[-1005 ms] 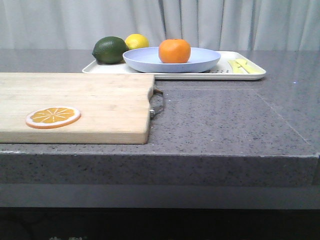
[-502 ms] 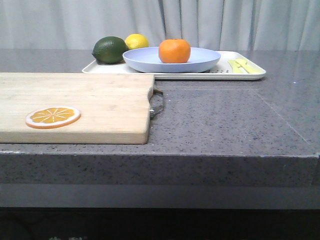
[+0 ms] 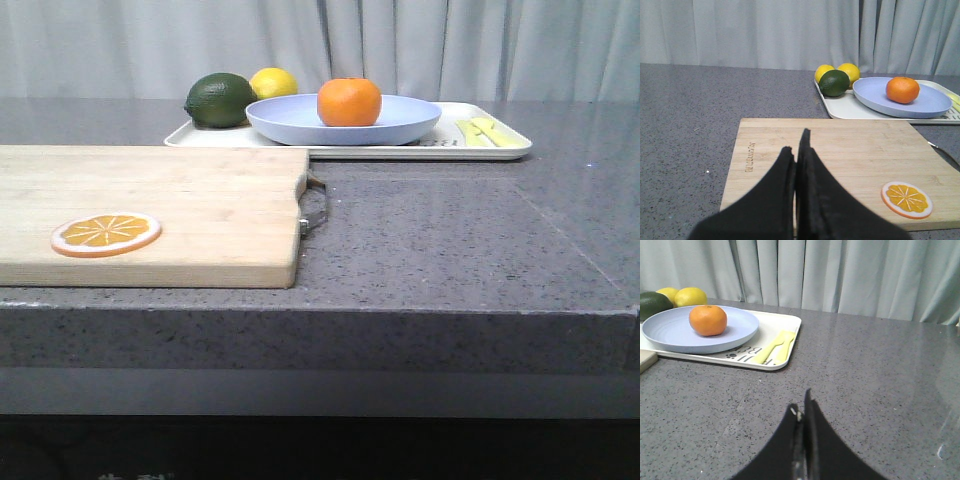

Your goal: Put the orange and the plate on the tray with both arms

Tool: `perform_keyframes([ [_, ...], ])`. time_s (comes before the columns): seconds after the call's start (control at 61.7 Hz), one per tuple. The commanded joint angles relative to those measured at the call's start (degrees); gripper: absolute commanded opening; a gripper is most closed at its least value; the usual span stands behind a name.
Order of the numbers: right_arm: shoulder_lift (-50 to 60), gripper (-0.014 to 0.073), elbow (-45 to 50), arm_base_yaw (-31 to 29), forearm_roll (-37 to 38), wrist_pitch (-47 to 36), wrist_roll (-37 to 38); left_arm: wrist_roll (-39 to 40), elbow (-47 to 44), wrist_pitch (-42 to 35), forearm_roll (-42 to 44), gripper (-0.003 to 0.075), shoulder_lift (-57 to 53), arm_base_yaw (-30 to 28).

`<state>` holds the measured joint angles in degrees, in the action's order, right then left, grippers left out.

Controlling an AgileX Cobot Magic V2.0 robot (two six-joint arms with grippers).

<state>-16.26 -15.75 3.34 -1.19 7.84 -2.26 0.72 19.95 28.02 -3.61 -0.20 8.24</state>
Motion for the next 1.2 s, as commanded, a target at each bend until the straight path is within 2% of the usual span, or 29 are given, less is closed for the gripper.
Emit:
perform_keyframes([
  [0.0, -0.29, -0.0112, -1.41, -0.18, 0.45, -5.33, -0.57, 0.35, 1.45, -4.80, -0.53, -0.0017, -0.04, -0.03],
  [0.194, -0.29, -0.0112, -1.41, -0.18, 0.45, -5.33, -0.57, 0.35, -3.12, -9.71, 0.66, -0.0017, -1.32, -2.24],
  [0.421, -0.29, -0.0112, -1.41, -0.18, 0.45, -5.32, -0.57, 0.35, -9.64, -11.37, 0.72, -0.0017, -1.32, -6.48],
  [0.762, -0.29, -0.0112, -1.41, -0.18, 0.45, -5.32, -0.57, 0.35, -20.30, -24.59, 0.62, -0.0017, -1.32, -6.48],
  [1.183, -0.29, -0.0112, -1.41, -0.18, 0.45, -5.32, -0.57, 0.35, -20.30, -24.80, 0.62, -0.0017, -1.21, -6.48],
])
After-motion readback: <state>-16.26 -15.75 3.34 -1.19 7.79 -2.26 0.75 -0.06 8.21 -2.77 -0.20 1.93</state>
